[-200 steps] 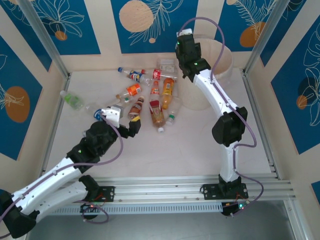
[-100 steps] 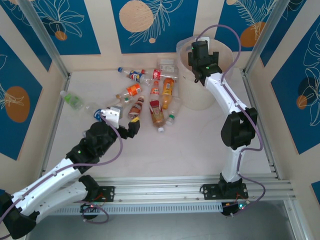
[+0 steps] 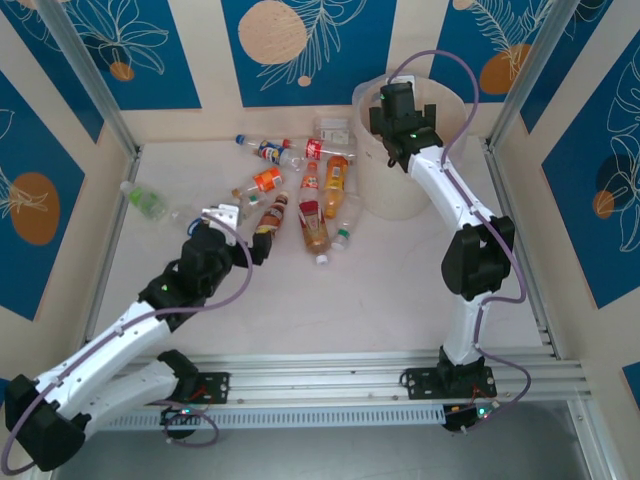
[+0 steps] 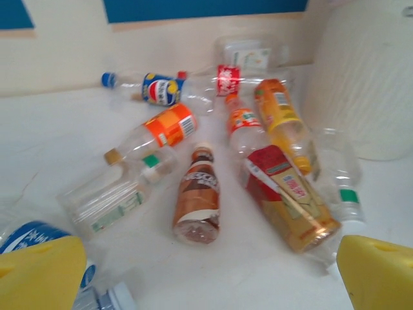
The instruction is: Put the plastic bottles in the bin
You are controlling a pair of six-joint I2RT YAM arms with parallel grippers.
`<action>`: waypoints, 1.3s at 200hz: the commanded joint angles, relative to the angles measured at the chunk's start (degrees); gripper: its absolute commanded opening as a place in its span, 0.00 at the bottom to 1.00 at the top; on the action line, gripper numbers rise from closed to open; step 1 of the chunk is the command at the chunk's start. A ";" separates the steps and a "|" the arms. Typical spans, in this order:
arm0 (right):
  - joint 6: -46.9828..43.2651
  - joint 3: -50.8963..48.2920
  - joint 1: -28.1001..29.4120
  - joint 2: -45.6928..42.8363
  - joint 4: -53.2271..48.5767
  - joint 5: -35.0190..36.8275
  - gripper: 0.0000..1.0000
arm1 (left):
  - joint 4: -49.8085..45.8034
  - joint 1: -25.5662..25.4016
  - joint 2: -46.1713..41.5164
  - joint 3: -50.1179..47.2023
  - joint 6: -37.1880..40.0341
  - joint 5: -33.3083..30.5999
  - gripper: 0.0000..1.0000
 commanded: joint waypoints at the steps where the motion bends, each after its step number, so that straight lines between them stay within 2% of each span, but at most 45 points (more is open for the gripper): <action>1: -0.51 2.61 1.49 -4.71 -0.81 -0.43 0.99 | -3.25 4.17 2.51 3.39 -2.44 3.14 1.00; 42: 0.67 3.50 3.09 -7.69 -4.75 -2.28 0.99 | -6.73 12.40 6.20 4.90 -6.87 7.47 1.00; 75: 0.50 3.44 4.86 -10.12 -6.51 -4.28 0.99 | -9.39 16.79 6.82 4.97 -8.32 8.91 1.00; 116: 1.50 5.92 7.06 -12.34 -10.40 -7.06 0.99 | -15.86 20.96 9.18 8.32 -5.06 11.08 1.00; 152: 2.38 7.01 9.82 -14.31 -15.09 -8.51 0.99 | -23.04 22.96 15.68 13.85 -1.07 12.89 1.00; 185: 4.02 -0.49 13.59 -18.40 -13.75 -7.97 0.99 | -26.85 23.09 20.89 17.54 1.10 11.58 0.97; 216: 6.61 -8.95 17.11 -22.29 -11.74 -7.03 0.99 | -26.83 23.26 21.39 17.74 0.35 11.18 0.98; 260: 10.19 -18.55 21.27 -27.74 -10.32 -5.56 0.99 | -32.34 23.60 21.32 18.86 -0.12 9.69 0.98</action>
